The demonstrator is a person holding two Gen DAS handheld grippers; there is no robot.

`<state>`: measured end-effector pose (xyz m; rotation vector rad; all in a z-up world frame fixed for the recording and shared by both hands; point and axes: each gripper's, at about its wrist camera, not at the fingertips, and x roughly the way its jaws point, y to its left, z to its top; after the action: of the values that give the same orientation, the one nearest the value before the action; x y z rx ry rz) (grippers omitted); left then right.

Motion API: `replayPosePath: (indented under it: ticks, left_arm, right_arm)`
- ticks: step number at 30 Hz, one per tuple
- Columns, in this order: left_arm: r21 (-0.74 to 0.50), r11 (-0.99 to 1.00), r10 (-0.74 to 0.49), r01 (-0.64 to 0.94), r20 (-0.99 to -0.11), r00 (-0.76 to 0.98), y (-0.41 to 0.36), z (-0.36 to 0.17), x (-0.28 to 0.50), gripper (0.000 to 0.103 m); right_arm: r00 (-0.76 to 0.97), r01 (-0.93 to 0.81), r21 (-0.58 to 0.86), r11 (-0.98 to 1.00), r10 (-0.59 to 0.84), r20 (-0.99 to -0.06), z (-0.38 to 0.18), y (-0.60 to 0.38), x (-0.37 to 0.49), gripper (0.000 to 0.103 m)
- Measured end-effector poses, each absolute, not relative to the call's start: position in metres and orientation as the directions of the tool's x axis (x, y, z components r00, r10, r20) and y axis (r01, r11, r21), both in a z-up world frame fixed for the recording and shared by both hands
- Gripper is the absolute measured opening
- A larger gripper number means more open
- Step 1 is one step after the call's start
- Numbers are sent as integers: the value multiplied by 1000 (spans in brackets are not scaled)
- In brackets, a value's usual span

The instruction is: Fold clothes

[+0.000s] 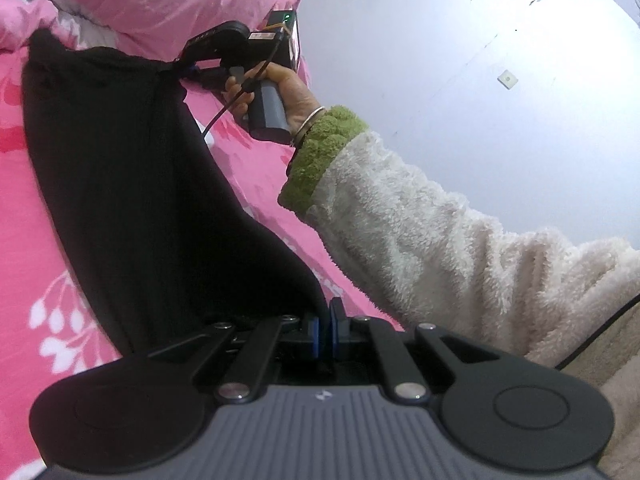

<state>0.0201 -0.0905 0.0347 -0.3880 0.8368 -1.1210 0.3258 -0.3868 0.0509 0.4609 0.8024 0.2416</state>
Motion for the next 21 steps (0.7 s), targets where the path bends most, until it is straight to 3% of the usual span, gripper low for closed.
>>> replayPosePath:
  ticks: [6, 11, 16, 21]
  left_arm:
    - [-657, 421, -890, 626, -433, 144, -97, 29, 23, 6]
    - [-630, 454, -863, 630, -486, 136, -106, 25, 28, 6]
    - [-620, 451, -865, 642, -482, 142, -114, 30, 27, 6]
    - [-604, 430, -870, 671, -476, 129, -136, 36, 24, 6]
  right_arm:
    - [684, -19, 504, 864, 378, -624, 42, -410, 324, 3]
    - [646, 58, 493, 868, 344, -681, 14, -421, 322, 8]
    - [716, 47, 591, 805, 385, -582, 45, -459, 257, 16]
    - [817, -16, 554, 832, 330, -473, 110, -500, 123, 27]
